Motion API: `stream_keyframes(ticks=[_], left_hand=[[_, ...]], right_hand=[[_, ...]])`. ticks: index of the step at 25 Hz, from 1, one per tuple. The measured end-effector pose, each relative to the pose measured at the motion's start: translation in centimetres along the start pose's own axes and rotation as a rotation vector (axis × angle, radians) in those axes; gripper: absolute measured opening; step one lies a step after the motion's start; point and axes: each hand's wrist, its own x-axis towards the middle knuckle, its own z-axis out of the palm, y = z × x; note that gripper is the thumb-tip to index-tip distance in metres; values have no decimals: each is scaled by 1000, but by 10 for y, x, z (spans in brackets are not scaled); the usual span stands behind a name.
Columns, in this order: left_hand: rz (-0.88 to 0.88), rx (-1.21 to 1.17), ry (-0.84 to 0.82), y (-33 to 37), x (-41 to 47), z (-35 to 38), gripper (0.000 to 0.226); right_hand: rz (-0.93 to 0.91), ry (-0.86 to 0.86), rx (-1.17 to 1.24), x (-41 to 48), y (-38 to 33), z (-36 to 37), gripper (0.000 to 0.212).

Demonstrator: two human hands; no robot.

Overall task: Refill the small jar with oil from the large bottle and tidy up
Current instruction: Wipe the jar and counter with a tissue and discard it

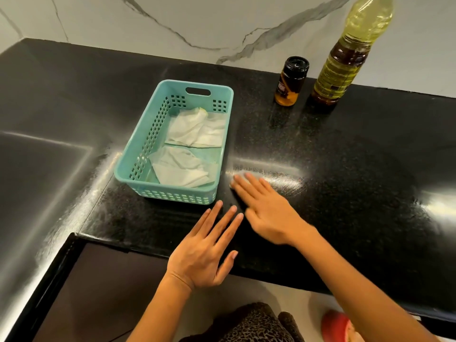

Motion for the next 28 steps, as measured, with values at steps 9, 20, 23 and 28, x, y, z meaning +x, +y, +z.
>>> stream_keyframes(ticks=[9, 20, 23, 28], left_hand=[[14, 56, -16, -2, 2, -1, 58], [-446, -5, 55, -6, -42, -2, 59], [-536, -21, 68, -7, -45, -3, 59], [-544, -26, 52, -5, -45, -4, 58]], right_hand=[[304, -74, -58, 88, 49, -16, 57], [-129, -8, -104, -93, -55, 20, 68], [96, -23, -79, -53, -24, 4, 74], [179, -67, -64, -9, -40, 8, 64]])
